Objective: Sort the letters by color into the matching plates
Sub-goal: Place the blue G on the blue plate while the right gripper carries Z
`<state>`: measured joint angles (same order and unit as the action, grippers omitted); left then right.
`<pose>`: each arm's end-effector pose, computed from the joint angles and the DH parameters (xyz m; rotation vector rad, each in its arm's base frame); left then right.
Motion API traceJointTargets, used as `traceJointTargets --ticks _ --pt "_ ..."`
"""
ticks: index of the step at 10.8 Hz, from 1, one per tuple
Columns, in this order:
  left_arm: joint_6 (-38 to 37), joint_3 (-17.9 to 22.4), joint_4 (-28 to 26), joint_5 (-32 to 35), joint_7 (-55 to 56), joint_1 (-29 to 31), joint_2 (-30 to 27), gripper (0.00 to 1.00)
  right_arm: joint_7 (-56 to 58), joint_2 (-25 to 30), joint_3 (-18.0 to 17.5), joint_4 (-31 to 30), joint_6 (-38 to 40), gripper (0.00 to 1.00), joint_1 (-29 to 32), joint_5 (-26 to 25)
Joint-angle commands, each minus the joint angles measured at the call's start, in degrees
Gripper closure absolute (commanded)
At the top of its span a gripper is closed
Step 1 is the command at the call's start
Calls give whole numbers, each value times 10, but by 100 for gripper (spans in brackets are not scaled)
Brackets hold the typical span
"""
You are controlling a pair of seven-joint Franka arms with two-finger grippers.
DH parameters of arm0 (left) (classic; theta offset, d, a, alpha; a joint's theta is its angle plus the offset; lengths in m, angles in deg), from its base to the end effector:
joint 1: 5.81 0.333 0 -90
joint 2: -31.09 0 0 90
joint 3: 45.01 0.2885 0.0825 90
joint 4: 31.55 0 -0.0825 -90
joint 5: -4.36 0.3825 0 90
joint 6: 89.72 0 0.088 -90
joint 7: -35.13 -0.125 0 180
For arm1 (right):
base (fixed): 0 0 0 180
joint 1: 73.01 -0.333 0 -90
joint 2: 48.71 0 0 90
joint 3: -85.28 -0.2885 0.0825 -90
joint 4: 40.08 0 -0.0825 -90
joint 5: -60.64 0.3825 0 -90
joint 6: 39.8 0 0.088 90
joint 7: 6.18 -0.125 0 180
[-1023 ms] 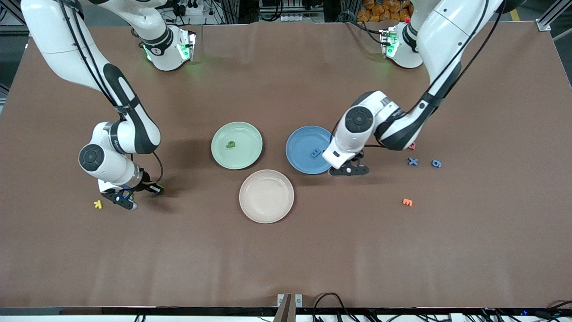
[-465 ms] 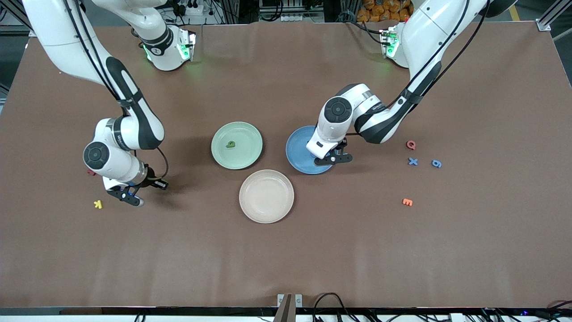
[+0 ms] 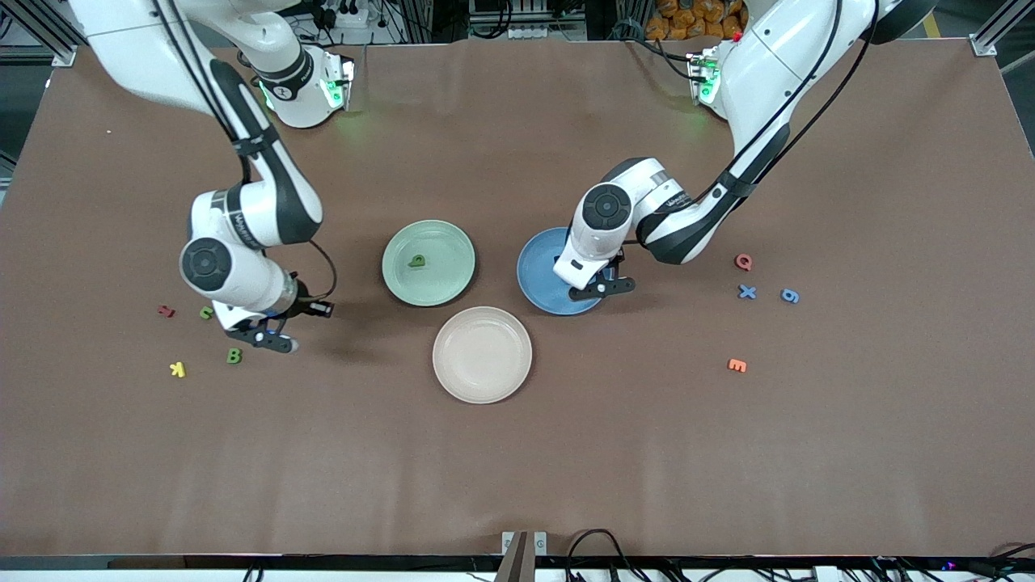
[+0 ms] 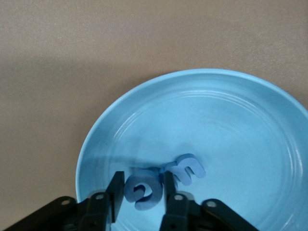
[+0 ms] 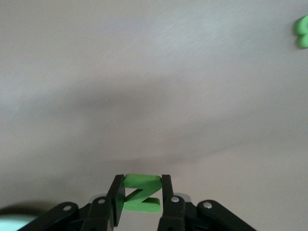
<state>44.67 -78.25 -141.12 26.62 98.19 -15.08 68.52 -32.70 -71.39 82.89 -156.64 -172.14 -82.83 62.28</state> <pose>0.4464 -0.3992 0.1525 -3.1144 -0.2349 0.1765 0.5588 0.1222 0.1971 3.1007 -0.4252 -0.1965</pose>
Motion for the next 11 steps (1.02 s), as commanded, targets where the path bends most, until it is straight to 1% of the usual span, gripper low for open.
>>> traceJointTargets --ticks 1,4,6,8,9,10,11 --pt "-5 0 21 -13 31 -7 4 0 -34 35 0 -19 27 78 -69 5" --pt "-7 0 33 -12 34 -3 -7 0 -85 33 0 -17 27 78 -145 6" --pt "-18 -1 33 -12 26 10 -33 0 -121 26 0 -17 25 78 -190 6" --pt "-50 -2 30 -12 -35 42 -70 0 -149 21 0 -17 26 78 -222 6" --pt "-62 -2 26 -12 -69 57 -89 0 -152 19 0 -18 26 77 -230 6" --pt "-78 -2 25 -13 -81 63 -106 0 -157 19 0 -18 27 28 -231 6" --pt "-103 -2 24 -13 -99 72 -121 0 -170 19 0 -17 29 0 -231 6"
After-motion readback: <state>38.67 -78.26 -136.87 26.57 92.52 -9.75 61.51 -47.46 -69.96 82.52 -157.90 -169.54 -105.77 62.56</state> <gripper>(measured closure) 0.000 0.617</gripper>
